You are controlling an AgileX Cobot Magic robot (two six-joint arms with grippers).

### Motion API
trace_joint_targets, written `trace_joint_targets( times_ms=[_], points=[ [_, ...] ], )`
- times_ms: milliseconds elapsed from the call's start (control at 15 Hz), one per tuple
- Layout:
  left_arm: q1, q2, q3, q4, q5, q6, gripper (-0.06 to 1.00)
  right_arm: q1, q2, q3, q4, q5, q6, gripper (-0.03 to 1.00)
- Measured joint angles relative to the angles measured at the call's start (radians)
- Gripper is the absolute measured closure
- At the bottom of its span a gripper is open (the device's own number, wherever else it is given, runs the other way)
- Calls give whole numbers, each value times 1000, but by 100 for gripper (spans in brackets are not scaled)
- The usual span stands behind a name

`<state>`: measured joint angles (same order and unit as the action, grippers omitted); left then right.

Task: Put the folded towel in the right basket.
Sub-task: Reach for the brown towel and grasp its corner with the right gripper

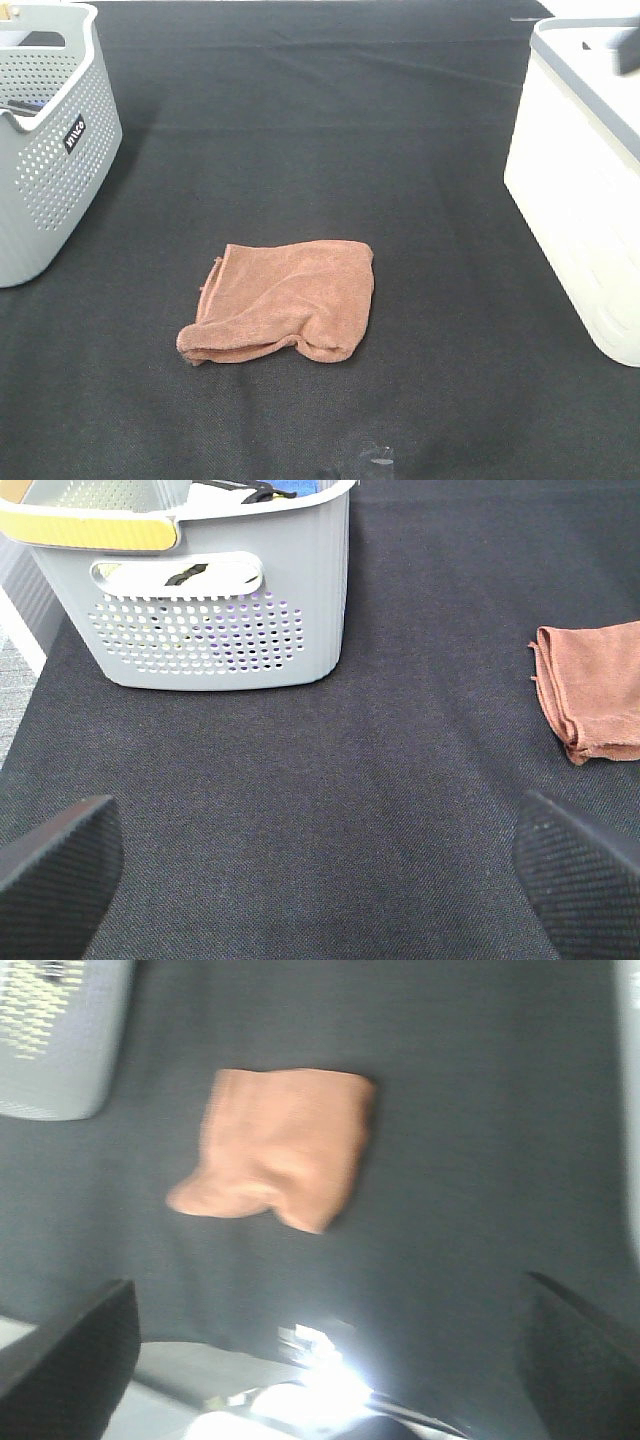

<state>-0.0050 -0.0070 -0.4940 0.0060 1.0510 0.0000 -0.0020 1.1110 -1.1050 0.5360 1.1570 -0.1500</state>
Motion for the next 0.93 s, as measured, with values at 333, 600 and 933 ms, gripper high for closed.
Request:
trace_joint_targets(
  times_ms=[333,600,933],
  points=[
    [0,0,0,0,0,0,-5,0,214,0,58,-49,-69,1],
    [0,0,0,0,0,0,-5,24,295,0,72,-113,-82,1],
    [0,0,0,0,0,0,-5,189,441,0,83,-264,-77,1]
  ],
)
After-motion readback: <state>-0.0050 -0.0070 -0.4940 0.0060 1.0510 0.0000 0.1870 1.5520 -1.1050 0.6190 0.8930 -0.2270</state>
